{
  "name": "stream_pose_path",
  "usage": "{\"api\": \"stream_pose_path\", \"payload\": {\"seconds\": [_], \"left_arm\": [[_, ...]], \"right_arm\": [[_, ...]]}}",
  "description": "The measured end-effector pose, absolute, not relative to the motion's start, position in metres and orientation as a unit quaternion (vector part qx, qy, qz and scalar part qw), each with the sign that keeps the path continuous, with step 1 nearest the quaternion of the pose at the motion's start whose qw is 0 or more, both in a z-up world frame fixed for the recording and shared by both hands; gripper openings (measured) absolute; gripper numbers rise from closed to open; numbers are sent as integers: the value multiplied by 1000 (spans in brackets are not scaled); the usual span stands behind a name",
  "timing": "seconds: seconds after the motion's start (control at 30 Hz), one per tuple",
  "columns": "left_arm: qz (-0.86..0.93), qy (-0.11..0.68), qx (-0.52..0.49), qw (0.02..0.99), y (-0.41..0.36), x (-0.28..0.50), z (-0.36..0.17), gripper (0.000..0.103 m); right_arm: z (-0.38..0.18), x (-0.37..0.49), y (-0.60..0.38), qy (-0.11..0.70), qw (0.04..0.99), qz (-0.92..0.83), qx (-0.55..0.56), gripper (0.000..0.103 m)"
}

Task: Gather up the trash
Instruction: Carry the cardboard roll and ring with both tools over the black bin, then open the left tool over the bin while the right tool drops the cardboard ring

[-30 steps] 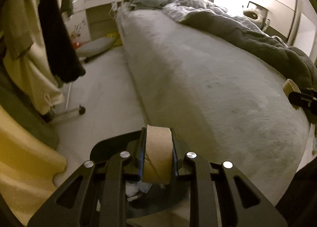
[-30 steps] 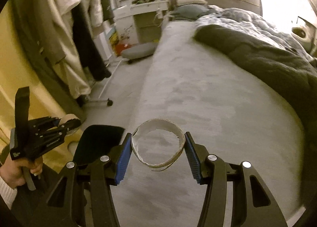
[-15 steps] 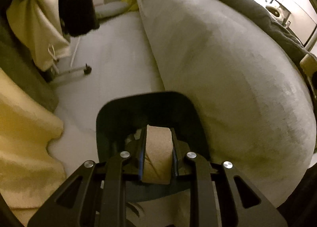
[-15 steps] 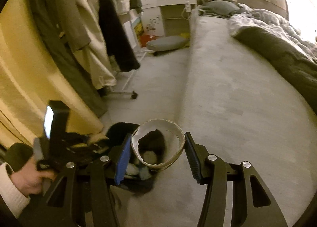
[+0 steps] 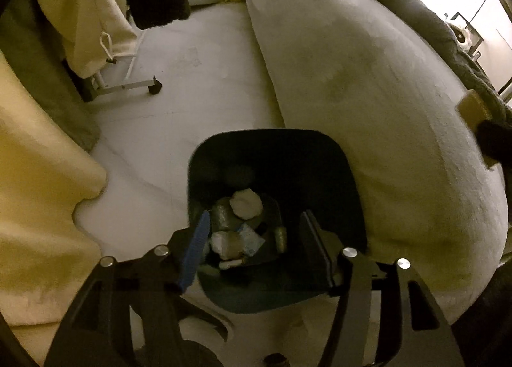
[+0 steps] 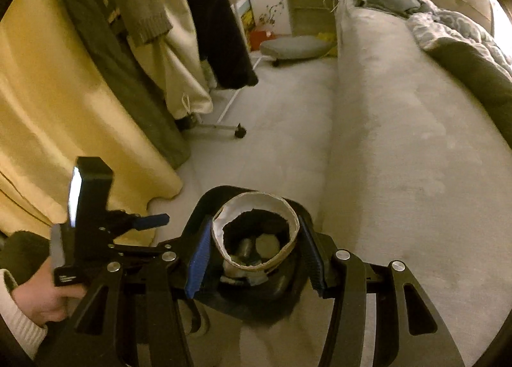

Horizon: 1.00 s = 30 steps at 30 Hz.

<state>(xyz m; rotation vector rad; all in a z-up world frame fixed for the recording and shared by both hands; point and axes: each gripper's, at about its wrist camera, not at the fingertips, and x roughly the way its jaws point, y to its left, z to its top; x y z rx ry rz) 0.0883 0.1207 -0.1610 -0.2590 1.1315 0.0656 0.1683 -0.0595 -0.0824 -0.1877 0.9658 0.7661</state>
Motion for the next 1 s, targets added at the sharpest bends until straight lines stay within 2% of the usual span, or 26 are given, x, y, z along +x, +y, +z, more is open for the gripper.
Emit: {"api": "stream_pose_path", "payload": {"seconds": [0.3, 0.67, 0.87, 0.93, 1.0], "left_arm": [[41, 500, -124, 856, 146, 70, -133, 69], [65, 452, -121, 881, 176, 42, -98, 67], [79, 431, -131, 889, 188, 33, -86, 58], [82, 427, -134, 890, 192, 31, -83, 51], [85, 419, -137, 894, 194, 29, -78, 50]], "right_arm": [[-105, 168, -22, 474, 796, 361, -107, 53], [-134, 178, -7, 504, 786, 344, -103, 53], [-155, 182, 5, 527, 772, 337, -111, 54], [-161, 183, 8, 531, 770, 334, -118, 54], [-167, 183, 10, 534, 768, 330, -125, 54]]}}
